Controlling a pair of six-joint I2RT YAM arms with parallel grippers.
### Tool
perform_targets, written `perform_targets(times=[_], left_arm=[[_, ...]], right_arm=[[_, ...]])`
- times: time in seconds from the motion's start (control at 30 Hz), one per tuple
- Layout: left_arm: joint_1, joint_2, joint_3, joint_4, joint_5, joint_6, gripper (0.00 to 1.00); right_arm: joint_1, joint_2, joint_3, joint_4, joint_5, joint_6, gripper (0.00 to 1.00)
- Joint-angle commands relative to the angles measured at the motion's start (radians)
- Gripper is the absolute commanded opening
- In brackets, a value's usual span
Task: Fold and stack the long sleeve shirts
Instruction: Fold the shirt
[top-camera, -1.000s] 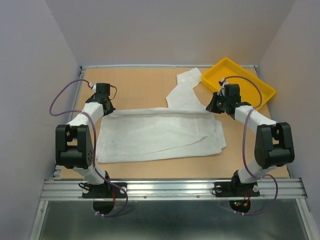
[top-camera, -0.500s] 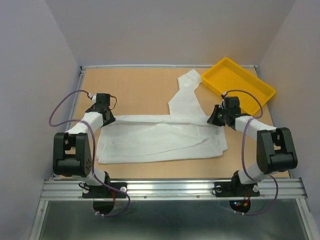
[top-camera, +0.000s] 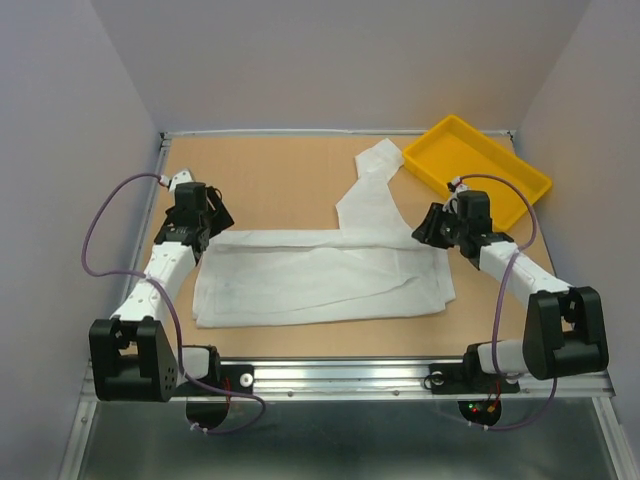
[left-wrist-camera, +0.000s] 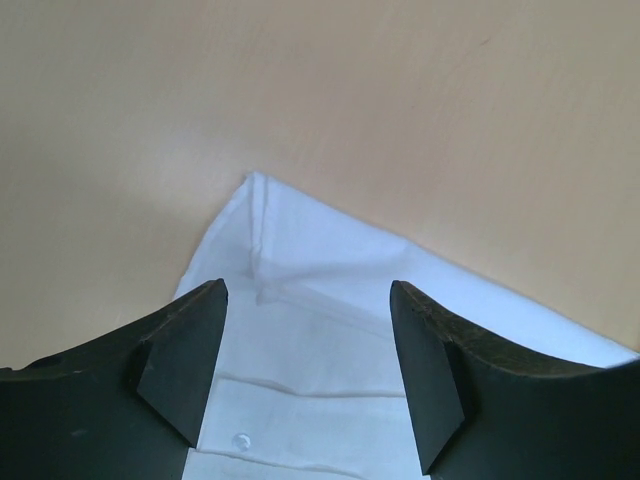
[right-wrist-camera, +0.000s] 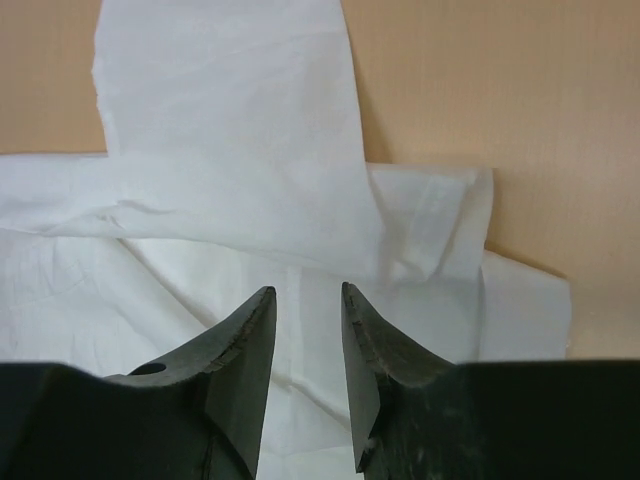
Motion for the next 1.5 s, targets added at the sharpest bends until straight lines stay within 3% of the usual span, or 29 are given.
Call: perform_targets(times=[0.0, 0.4, 0.8, 1.07, 1.47], left_arm=[[0.003, 0.062, 0.064, 0.039, 0.092, -0.012, 0.77], [-0.005, 0.333, 0.151, 0.044, 0.135, 0.016, 0.76], [-0.005, 0.412, 0.113, 0.044, 0.092, 0.037, 0.76], [-0.003, 0.444, 0.135, 0.013, 0.014, 0.060, 0.76], [-0.003, 0.465, 0.148, -0.018, -0.063, 0.052, 0.76]], right_arm=[[0.034, 0.012, 0.119, 0.037, -0.048, -0.045, 0.38], [0.192, 0.285, 0.398, 0.037, -0.003, -0.050, 0.44], [0.382, 0.484, 0.498, 0.037, 0.048, -0.067, 0.45], [0.419, 0.537, 0.424, 0.033, 0.119, -0.066, 0.44], [0.419, 0.383, 0.177, -0.014, 0.114, -0.099, 0.44]])
